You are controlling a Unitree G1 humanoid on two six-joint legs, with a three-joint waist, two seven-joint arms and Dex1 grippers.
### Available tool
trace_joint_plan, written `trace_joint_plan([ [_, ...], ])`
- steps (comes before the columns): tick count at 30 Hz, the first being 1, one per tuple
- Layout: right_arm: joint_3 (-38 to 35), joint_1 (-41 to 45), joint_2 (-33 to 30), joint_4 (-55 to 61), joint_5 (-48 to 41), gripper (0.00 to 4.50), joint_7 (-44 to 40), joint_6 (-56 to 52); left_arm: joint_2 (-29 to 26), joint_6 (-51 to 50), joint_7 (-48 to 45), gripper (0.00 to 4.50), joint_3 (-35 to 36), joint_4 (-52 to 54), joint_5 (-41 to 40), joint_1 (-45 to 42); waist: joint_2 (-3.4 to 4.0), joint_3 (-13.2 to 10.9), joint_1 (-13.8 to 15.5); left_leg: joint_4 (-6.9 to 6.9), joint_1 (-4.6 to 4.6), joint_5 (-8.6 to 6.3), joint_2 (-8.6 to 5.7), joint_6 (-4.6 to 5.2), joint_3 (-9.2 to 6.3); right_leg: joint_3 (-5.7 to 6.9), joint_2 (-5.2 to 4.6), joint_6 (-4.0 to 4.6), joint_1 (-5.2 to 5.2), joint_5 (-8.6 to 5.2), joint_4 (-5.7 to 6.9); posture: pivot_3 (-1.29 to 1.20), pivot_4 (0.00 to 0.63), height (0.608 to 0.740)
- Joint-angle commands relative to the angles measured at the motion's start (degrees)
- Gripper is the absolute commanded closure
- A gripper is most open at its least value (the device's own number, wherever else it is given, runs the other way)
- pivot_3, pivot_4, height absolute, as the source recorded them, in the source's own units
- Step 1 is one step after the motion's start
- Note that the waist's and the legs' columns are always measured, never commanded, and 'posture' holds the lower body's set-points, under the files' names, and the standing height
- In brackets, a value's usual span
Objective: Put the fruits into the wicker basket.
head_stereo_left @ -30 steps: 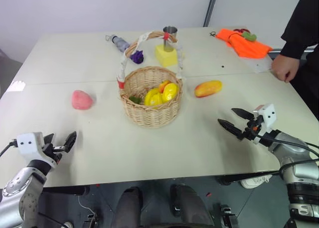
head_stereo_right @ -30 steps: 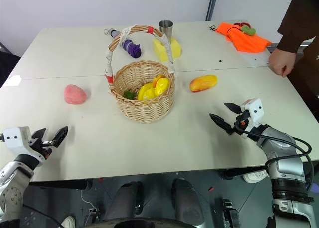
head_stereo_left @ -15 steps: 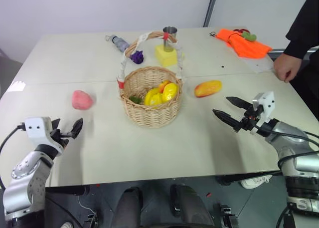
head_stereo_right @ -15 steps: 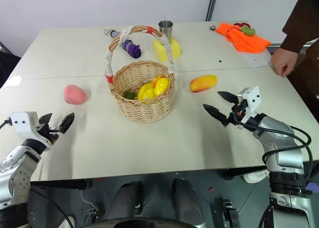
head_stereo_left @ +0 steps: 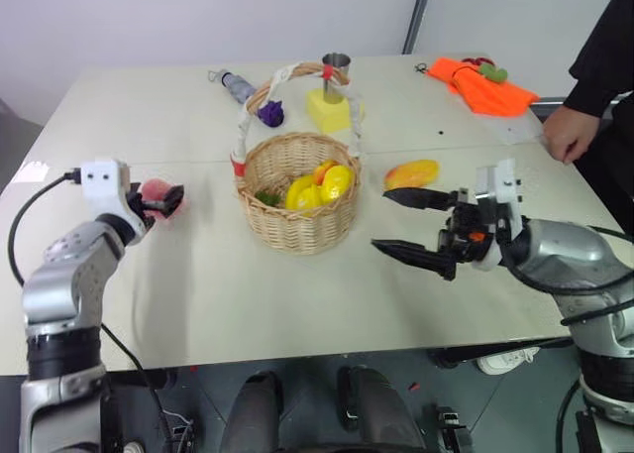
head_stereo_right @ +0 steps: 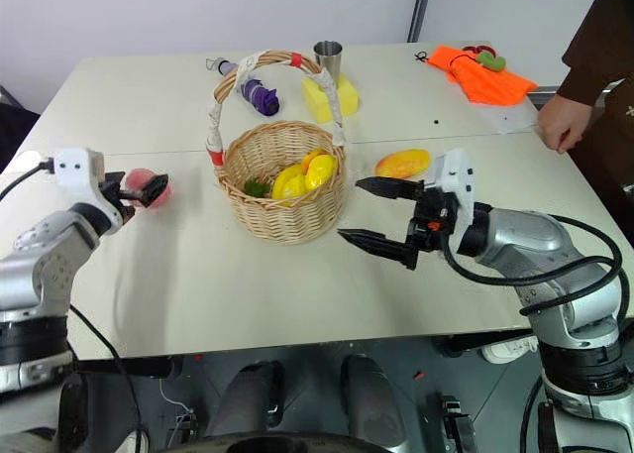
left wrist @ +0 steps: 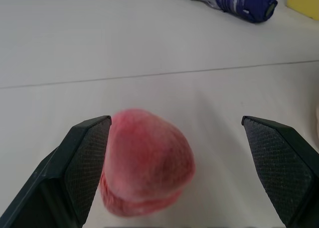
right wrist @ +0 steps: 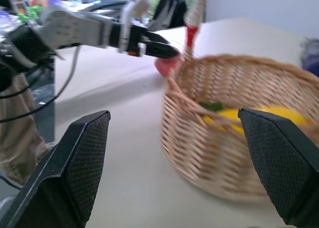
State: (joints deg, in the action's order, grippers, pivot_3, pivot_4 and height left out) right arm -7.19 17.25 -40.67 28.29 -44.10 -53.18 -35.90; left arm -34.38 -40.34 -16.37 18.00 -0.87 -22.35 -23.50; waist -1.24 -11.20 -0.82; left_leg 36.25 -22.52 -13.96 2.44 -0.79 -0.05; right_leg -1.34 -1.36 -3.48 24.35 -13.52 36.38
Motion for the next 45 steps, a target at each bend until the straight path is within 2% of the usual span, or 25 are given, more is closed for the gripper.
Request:
trace_joint_plan([
  [1,-0.2,0.2,0.53,2.23,-1.17,0.2,0.98,0.25,-1.39,-2.05,0.97,0.0,-0.9,-1.54,2.32,-1.49,0.0,0.0,-0.01,0.0,0.0,0.0,0.0,0.0,0.02,0.0,-0.01,-0.01,0.0,0.0,0.0,0.0,0.15,0.74],
  [6,0.38,0.49,0.82,2.48,-1.14,0.2,1.35,0.48,-1.21,-3.95,1.18,0.0,-0.87,-2.49,3.25,-1.29,-0.01,-0.01,0.03,0.0,0.0,0.0,0.0,0.0,0.0,0.01,-0.02,-0.01,0.0,0.0,0.0,0.0,0.15,0.74],
  [9,0.99,1.17,1.29,2.43,-1.05,0.0,1.47,0.65,-0.94,-3.54,1.3,0.76,-0.62,-3.01,3.83,-1.37,-0.01,-0.01,0.06,0.0,0.0,0.0,0.0,0.0,0.0,0.0,-0.03,0.0,0.0,0.0,0.01,0.0,0.15,0.74],
  [12,1.45,1.95,1.51,2.11,-0.66,0.0,1.45,1.0,-1.24,-3.44,1.12,2.08,-0.91,-3.28,4.39,-1.3,-0.01,-0.01,0.02,0.0,0.0,0.0,0.0,0.0,0.0,0.0,-0.03,0.0,0.0,0.0,0.01,0.0,0.15,0.74],
  [13,1.52,2.24,1.52,1.96,-0.51,0.0,1.41,1.13,-1.49,-3.49,0.95,2.35,-0.92,-3.08,4.54,-1.16,-0.01,-0.01,0.02,0.0,0.0,0.0,0.0,0.0,0.0,0.0,-0.03,0.0,0.0,0.0,0.01,0.0,0.15,0.74],
  [16,1.49,3.02,1.38,1.46,-0.05,0.0,1.34,1.56,-2.36,-3.03,-0.57,2.35,1.4,-0.18,3.23,0.17,-0.01,-0.01,0.0,0.0,0.0,0.0,0.0,0.0,0.0,0.0,-0.03,0.0,0.0,0.0,0.02,0.0,0.15,0.74],
  [19,0.97,3.42,0.9,0.99,0.06,0.0,1.21,1.73,-2.46,-2.27,-5.37,2.35,6.13,6.64,-2.46,2.62,-0.03,-0.02,-0.13,-0.02,0.0,0.0,0.02,0.0,0.02,0.0,-0.04,-0.01,0.03,0.0,0.02,0.0,0.15,0.74],
  [21,0.21,3.77,0.6,0.1,-0.05,0.0,1.14,1.81,-3.56,-4.3,-11.83,2.35,8.81,14.49,-9.71,5.43,-0.04,-0.03,0.0,-0.02,-0.02,0.0,0.04,0.0,0.02,0.02,-0.06,0.0,0.04,0.0,0.02,0.0,0.15,0.74],
  [24,-0.46,4.67,-0.09,-2.18,0.57,0.0,0.33,2.39,-6.32,-11.88,-20.52,2.35,10.51,26.71,-25.03,8.77,-0.06,-0.03,0.1,-0.01,-0.06,0.01,0.04,-0.01,0.03,0.02,-0.09,0.1,0.05,-0.05,0.0,0.0,0.15,0.74],
  [27,-0.33,5.7,-0.63,-4.44,1.66,0.0,-0.58,3.41,-7.04,-17.19,-20.74,2.35,7.48,33.48,-37.21,6.06,-0.06,-0.03,0.31,0.04,-0.05,0.02,-0.01,-0.04,0.04,0.0,-0.18,0.21,0.01,-0.12,0.0,0.0,0.15,0.74],
  [28,-0.26,5.98,-0.69,-4.91,1.84,0.0,-0.76,3.63,-6.96,-17.79,-20.19,2.35,5.92,34.65,-38.85,4.74,-0.06,-0.03,0.33,0.09,-0.06,0.03,-0.04,-0.05,0.03,0.0,-0.18,0.22,-0.02,-0.12,0.0,0.0,0.15,0.74],
  [31,-0.2,6.52,-0.56,-5.58,2.39,0.0,-0.83,4.09,-4.4,-18.64,-15.57,2.35,-1.38,35.26,-38.49,-1.16,-0.06,-0.03,0.09,0.25,0.0,0.03,-0.06,-0.04,0.01,-0.01,-0.13,0.21,-0.14,-0.11,0.04,0.0,0.15,0.74],
  [35,-0.47,6.23,-0.13,-5.04,2.7,0.0,0.29,4.25,-2.58,-13.18,-9.8,2.35,-14.68,28.95,-22.08,-7.72,-0.06,-0.03,0.06,0.3,0.04,0.03,-0.08,-0.04,-0.03,-0.02,-0.06,0.12,-0.18,-0.07,0.12,0.0,0.15,0.74],
  [37,-0.85,5.38,-0.25,-4.54,2.74,0.0,0.84,4.19,-1.82,-10.79,-7.98,2.35,-16.84,25.43,-17.35,-9.13,-0.06,-0.02,-0.27,0.29,0.05,0.03,-0.09,-0.04,-0.04,-0.06,-0.02,0.04,-0.17,-0.03,0.13,0.0,0.15,0.74],
  [39,-1.31,4.26,-0.38,-4.27,2.89,0.0,1.47,4.25,0.0,-9.27,-8.01,2.35,-16.12,23.89,-17.04,-9.69,-0.06,-0.03,-0.21,0.26,0.06,0.03,-0.06,-0.03,-0.06,-0.08,0.04,0.01,-0.12,-0.01,0.15,0.0,0.15,0.74],
  [44,-0.48,3.77,-0.19,-7.38,7.37,0.0,3.99,6.42,1.52,-8.57,-9.59,0.16,-16.2,23.86,-16.35,-9.55,-0.05,-0.03,-0.01,0.22,-0.02,0.03,-0.02,-0.03,-0.1,-0.07,0.08,-0.05,-0.01,-0.02,0.17,0.0,0.15,0.74],
  [45,0.13,4.34,0.12,-9.64,10.3,0.0,5.43,8.13,1.38,-8.51,-10.37,0.02,-16.36,24.5,-16.53,-9.23,-0.05,-0.03,-0.01,0.22,-0.02,0.03,-0.02,-0.03,-0.1,-0.07,0.08,-0.04,-0.01,-0.02,0.17,0.0,0.15,0.74],
])
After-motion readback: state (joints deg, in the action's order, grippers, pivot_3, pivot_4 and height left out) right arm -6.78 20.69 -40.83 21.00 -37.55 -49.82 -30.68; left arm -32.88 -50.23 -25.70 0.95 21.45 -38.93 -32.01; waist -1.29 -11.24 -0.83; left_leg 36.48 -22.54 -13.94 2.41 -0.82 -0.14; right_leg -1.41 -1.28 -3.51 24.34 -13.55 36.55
